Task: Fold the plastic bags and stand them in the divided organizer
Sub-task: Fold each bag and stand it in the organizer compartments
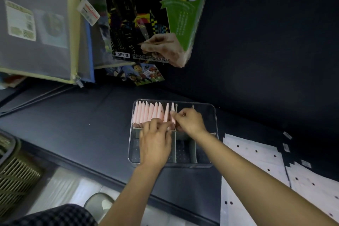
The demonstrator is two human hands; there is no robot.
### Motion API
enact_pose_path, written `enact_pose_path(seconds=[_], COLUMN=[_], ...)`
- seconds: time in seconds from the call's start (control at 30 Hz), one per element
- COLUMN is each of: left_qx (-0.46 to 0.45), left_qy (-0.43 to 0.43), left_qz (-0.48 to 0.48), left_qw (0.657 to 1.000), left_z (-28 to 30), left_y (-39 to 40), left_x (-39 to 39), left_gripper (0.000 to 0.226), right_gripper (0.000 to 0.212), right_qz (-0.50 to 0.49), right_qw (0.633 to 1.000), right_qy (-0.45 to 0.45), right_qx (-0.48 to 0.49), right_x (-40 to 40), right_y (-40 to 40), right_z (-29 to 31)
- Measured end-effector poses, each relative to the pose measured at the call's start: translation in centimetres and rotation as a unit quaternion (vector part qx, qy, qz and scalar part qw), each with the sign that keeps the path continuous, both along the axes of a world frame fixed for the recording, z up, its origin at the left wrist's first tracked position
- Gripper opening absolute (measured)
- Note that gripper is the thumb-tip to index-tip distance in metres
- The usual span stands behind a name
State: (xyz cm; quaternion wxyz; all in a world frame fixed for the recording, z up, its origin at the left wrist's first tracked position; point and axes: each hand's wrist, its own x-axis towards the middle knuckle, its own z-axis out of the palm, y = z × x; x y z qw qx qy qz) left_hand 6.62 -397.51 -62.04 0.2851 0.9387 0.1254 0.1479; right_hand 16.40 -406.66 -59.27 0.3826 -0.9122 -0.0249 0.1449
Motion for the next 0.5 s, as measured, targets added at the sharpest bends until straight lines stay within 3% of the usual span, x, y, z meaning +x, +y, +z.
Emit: enact_pose_path(seconds=[0.17,0.3,0.4,0.5], left_qx=[-0.037,-0.006,0.000,0.036], left_qy=[-0.065,-0.086,0.038,0.208], left_qz=[0.003,-0.140,-0.270,-0.398], left_qw=[0.997,0.986,0.962,0.893], left_z=[1.2,2.0,0.9,-1.6], left_y=[-1.1,-5.0,-9.6,-14.0], left_x=[-0.3,-1.5,-3.6,-6.9], left_gripper=[0.014,0.013,0.022,0.044], right_gripper=[0.040,0.029,0.017,0.020], right_qz=[0.004,-0.017,-0.016,0.016], right_qw=[0.999,0.995,0.994,0.997], right_qy=[0.010,-0.065,-0.093,-0.063], right_qx=[0.033,0.071,0.056,-0.051], right_x=[-0.4,-3.0,-7.0,-13.0], right_y=[-0.5,-6.0,-14.4,-23.5], right_z=[0.3,1.5,1.0,-1.1])
